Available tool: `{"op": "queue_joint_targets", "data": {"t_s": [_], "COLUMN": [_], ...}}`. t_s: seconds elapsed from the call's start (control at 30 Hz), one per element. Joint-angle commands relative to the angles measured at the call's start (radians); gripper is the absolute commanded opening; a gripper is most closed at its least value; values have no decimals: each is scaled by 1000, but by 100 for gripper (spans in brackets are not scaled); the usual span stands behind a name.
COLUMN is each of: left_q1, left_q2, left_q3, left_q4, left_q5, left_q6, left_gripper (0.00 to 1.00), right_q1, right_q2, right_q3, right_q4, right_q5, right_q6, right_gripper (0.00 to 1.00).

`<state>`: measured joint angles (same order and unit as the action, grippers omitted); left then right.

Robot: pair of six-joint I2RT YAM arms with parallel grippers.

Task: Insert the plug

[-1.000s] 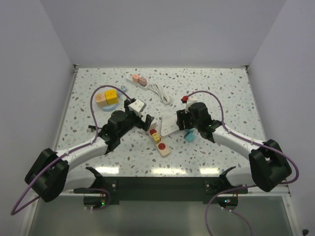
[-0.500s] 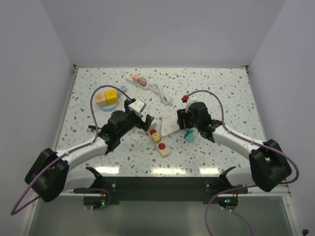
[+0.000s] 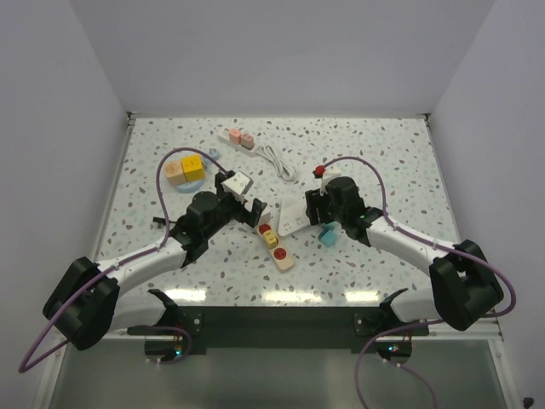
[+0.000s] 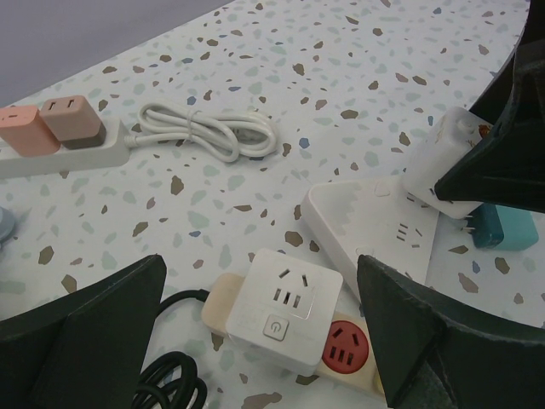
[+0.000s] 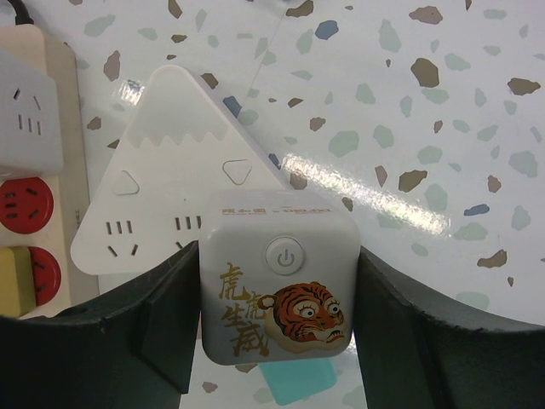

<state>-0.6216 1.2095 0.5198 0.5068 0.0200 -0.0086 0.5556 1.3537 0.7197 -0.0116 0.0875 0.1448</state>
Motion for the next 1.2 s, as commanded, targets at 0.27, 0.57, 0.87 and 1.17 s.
{"op": "queue_joint_targets", "data": {"t_s": [0.27,0.57,0.87,1.17], "left_q1": [10,10,10,10], "left_q2": [-14,-14,-16,-24], "left_q3": [28,28,26,22], "left_q4": [16,16,18,18], "left_q5": [12,15,20,20], "left_q6": [-17,-16,-16,-16], "left_gripper": [100,100,100,100], "right_q1": [10,21,52,87], "right_q2": [38,67,97,146], "right_q3": [58,55,57,55], "right_q4": [-10,-10,-21,-10], "right_q5": [1,20,87,153], "right_q6": [-7,-7,2,16], "right_gripper": [0,0,0,0]}}
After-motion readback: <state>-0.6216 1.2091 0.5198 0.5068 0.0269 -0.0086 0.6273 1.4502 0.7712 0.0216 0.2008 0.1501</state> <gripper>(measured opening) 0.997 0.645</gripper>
